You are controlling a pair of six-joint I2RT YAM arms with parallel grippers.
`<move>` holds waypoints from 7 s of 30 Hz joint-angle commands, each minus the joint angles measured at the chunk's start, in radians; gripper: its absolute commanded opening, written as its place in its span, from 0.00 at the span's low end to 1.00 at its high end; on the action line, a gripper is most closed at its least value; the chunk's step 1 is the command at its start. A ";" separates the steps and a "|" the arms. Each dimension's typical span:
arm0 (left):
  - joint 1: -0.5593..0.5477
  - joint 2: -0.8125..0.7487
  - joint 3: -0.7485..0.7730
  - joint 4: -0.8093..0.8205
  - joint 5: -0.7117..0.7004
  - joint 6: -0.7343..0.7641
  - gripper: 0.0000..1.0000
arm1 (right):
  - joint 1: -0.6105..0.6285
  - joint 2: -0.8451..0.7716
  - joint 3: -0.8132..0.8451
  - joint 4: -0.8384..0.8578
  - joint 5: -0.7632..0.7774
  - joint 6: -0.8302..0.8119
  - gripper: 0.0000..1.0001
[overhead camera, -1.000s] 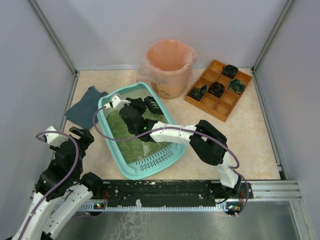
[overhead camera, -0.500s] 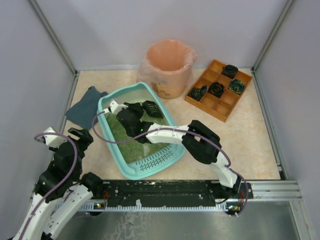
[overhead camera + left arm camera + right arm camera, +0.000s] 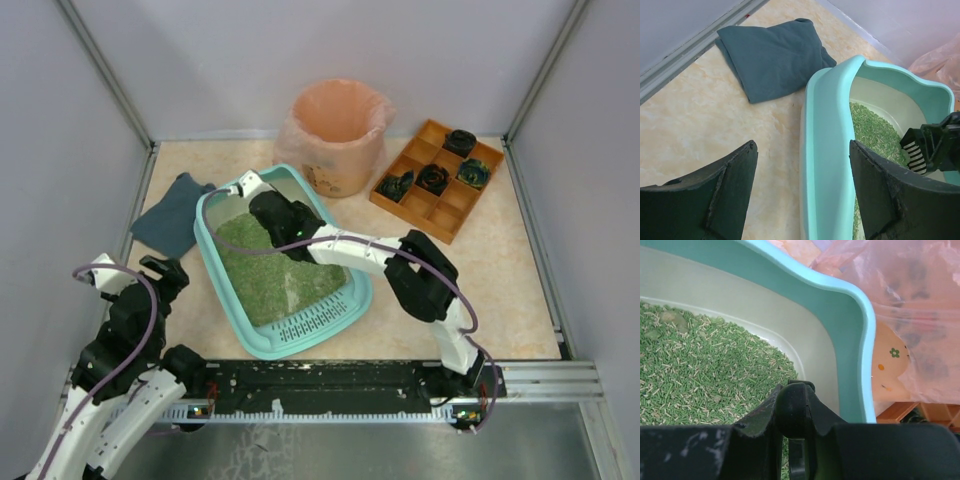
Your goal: Clean the litter box
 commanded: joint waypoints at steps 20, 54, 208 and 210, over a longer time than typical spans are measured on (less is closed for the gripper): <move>-0.002 0.037 -0.048 0.215 0.286 0.225 0.77 | -0.159 -0.245 -0.133 -0.027 -0.447 0.567 0.00; 0.151 0.662 0.038 0.243 0.494 0.347 0.48 | -0.064 -0.286 -0.392 0.141 -0.462 1.107 0.00; 0.155 0.488 -0.031 0.336 0.532 0.365 0.78 | -0.364 -0.743 -1.181 0.961 -0.629 1.666 0.00; 0.155 0.490 -0.032 0.342 0.535 0.371 0.78 | -0.315 -0.727 -1.107 0.910 -0.673 1.617 0.00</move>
